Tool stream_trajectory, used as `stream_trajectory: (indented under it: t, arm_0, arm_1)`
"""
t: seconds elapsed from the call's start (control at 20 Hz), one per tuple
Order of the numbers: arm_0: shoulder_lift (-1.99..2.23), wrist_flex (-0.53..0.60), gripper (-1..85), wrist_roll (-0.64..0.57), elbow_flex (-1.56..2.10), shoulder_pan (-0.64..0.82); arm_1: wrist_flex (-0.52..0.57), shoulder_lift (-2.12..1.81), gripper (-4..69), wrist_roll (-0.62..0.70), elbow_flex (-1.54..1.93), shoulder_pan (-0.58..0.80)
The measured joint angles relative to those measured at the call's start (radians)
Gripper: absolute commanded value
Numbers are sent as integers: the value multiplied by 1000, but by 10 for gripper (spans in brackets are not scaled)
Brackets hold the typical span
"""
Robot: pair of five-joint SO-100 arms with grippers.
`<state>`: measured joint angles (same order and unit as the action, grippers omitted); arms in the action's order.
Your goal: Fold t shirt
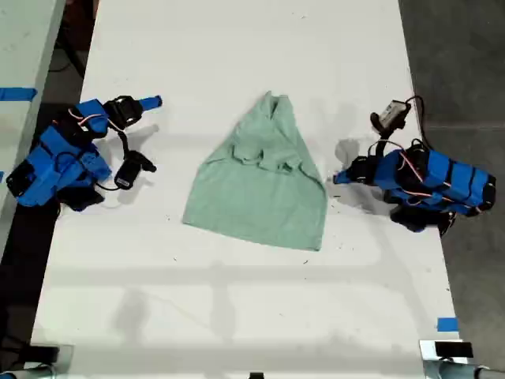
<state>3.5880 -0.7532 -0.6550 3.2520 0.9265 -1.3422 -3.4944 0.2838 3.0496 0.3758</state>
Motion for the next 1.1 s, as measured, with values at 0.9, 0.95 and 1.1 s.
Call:
stream_trajectory:
  t: [0.9,0.95,1.1]
  arm_0:
    - [2,-51,-2,89,0,-48]
    - [2,-51,-2,89,0,-48]
    - [2,-51,-2,89,0,-48]
  arm_1:
    - [227,948,130,-364,-463,-291]
    - [268,1019,238,-380,-472,-307]
    - [330,1154,289,-480,-474,-391]
